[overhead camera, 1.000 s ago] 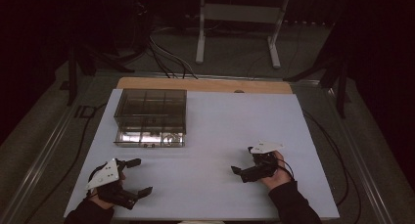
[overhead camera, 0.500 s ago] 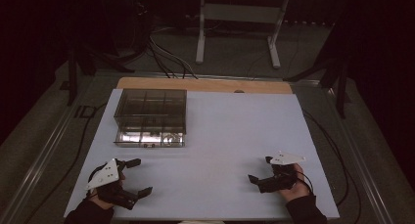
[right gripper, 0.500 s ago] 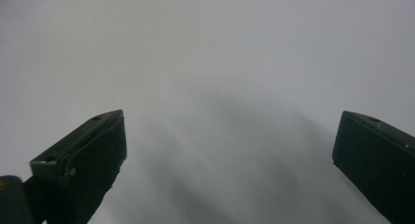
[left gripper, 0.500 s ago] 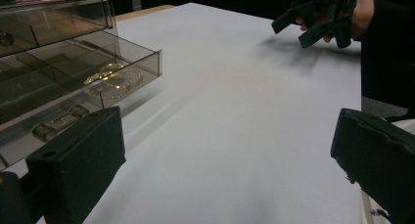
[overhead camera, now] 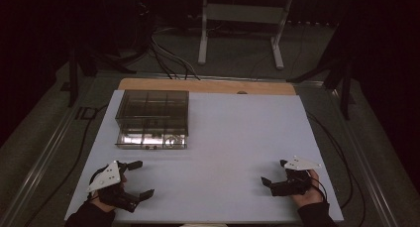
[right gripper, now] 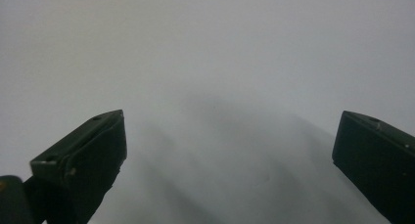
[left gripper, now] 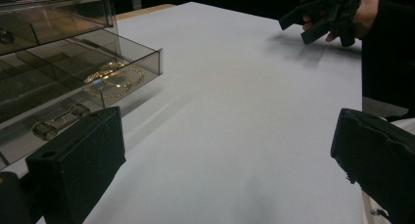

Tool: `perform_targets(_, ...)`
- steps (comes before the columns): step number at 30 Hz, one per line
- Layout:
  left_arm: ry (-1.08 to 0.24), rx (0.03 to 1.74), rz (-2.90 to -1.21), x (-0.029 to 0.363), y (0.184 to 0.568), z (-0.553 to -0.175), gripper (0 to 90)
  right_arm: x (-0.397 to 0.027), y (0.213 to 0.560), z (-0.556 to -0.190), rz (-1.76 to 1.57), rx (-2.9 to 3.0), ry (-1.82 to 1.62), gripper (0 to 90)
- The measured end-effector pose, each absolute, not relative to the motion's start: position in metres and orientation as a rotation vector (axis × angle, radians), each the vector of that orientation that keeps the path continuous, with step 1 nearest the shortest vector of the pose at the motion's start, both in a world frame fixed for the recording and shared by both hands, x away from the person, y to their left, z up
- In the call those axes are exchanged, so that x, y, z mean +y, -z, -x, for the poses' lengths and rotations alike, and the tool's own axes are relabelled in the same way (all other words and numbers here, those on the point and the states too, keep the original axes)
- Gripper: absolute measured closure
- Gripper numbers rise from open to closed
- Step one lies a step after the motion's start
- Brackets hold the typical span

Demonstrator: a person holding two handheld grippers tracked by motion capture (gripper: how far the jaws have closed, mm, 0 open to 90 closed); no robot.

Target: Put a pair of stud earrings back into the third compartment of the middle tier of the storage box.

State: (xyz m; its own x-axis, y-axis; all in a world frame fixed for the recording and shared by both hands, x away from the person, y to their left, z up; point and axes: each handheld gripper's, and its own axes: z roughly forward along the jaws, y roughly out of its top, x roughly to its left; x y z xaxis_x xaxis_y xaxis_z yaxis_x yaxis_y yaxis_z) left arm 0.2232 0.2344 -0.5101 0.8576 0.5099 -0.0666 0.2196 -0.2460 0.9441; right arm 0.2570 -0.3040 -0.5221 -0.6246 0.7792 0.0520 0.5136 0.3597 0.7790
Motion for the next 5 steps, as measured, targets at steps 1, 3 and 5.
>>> perform_targets(1,-0.301,0.55,-1.83,0.2343,0.5101,-0.2232,0.6,-0.3035,0.5224,-0.2571,-1.134,2.305,-1.14,0.0)
perform_targets(3,-0.3,0.55,-1.831,0.2337,0.51,-0.2233,0.6,-0.3027,0.523,-0.2568,-1.133,2.307,-1.135,0.0)
perform_targets(5,-0.3,0.55,-1.832,0.2333,0.5101,-0.2233,0.6,-0.3017,0.5228,-0.2568,-1.126,2.312,-1.138,0.0)
